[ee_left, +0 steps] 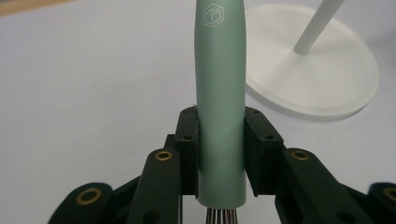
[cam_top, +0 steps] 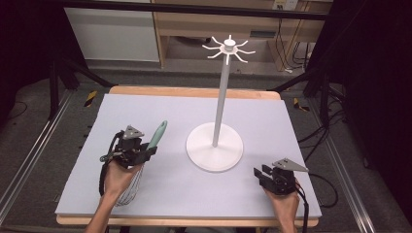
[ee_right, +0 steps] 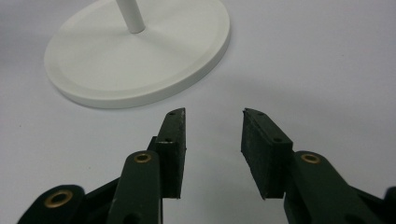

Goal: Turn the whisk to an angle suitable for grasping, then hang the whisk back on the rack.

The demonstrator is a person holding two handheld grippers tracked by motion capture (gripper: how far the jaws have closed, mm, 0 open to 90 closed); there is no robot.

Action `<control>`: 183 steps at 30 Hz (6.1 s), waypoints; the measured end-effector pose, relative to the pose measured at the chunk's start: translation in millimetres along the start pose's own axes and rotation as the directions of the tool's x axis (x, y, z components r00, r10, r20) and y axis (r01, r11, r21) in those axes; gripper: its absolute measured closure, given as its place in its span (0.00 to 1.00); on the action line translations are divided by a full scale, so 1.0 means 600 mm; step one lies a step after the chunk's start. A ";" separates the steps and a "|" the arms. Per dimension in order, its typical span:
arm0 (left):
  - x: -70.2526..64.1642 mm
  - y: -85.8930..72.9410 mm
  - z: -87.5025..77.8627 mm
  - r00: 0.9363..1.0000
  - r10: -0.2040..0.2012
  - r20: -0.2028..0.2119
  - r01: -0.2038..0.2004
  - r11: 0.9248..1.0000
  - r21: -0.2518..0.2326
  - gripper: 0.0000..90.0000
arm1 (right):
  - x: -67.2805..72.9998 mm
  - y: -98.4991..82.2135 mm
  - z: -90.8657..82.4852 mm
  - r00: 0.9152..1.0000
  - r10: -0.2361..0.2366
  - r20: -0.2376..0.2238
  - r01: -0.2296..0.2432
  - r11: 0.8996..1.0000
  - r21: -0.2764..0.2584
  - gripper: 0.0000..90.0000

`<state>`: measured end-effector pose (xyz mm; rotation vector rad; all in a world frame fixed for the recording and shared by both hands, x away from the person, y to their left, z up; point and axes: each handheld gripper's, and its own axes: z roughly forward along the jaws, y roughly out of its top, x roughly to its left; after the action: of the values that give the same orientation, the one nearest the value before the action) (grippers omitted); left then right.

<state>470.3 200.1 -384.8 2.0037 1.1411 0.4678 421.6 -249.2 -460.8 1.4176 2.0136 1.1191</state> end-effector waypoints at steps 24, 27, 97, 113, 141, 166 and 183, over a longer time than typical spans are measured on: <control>-0.018 0.031 -0.073 1.000 0.008 -0.013 -0.012 0.952 -0.305 0.76 | -0.002 0.001 -0.002 1.000 0.006 0.005 -0.006 1.000 -0.014 0.67; -0.020 0.036 -0.081 1.000 0.009 -0.020 -0.015 0.938 -0.346 0.76 | -0.002 0.000 -0.002 1.000 0.008 0.006 -0.008 1.000 -0.013 0.67; -0.117 0.175 -0.143 0.982 0.165 0.092 -0.074 0.785 -0.616 0.76 | -0.008 -0.004 -0.003 0.997 0.003 0.074 0.001 0.998 -0.056 0.50; -0.145 0.207 -0.125 0.976 0.190 0.103 -0.087 0.782 -0.617 0.76 | -0.010 -0.005 -0.004 0.997 0.006 0.078 -0.001 0.998 -0.060 0.49; -0.160 0.237 -0.095 0.976 0.196 0.095 -0.103 0.800 -0.591 0.76 | -0.012 -0.005 -0.006 0.997 0.014 0.077 -0.009 0.998 -0.063 0.49; -0.165 0.244 -0.068 0.976 0.197 0.099 -0.107 0.817 -0.567 0.76 | -0.013 -0.004 -0.008 0.997 0.017 0.072 -0.013 0.998 -0.062 0.49; -0.165 0.249 -0.044 0.976 0.189 0.108 -0.095 0.816 -0.571 0.76 | -0.013 -0.005 -0.007 0.997 0.012 0.073 -0.007 0.998 -0.062 0.49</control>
<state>484.9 82.7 -247.5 1.5684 0.6480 0.6250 419.8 -258.3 -461.3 1.4183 1.9072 1.1073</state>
